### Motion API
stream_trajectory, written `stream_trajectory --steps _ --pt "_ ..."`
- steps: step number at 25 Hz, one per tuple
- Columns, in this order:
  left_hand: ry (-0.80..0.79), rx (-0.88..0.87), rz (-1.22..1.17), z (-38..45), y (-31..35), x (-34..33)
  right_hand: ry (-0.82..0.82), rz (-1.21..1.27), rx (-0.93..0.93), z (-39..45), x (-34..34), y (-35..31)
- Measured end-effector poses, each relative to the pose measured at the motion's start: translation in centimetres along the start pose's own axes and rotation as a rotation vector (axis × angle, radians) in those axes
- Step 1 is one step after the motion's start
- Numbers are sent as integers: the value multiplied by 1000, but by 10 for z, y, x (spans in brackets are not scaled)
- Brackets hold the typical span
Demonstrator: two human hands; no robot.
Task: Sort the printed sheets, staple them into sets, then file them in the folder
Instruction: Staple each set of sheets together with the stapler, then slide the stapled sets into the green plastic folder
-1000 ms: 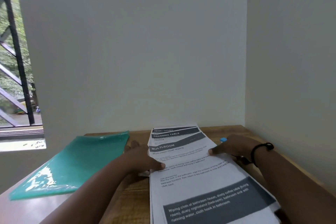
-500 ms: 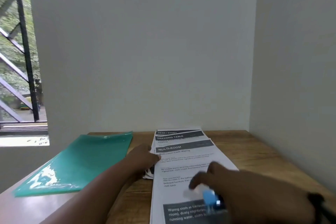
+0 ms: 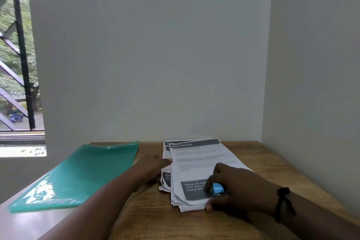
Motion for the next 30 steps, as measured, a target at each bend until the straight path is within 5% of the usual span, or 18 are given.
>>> stream_trajectory --steps 5,9,12,17,25,30 --pt "-12 -67 67 -19 15 -21 141 142 -51 24 11 39" --pt "66 -58 42 -19 17 -25 358 245 -379 17 25 128" --pt "86 -74 166 -3 16 -32 175 385 -596 7 -13 173" --pt "112 -21 382 19 23 -68 84 648 -508 8 -20 165" --pt "-20 -70 226 21 68 -176 56 393 -811 -66 -5 245" --pt "-31 -171 397 16 82 -200 85 354 -866 -78 -12 269"
Point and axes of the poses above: each hand's wrist, its own z-axis towards the middle knuckle, its own x-axis out of the back of the hand, y = z × x, the point moved 10 cm from there along z, towards the middle knuckle, and after that the axes turned 4 degrees about -y, right-handed, at the moved point
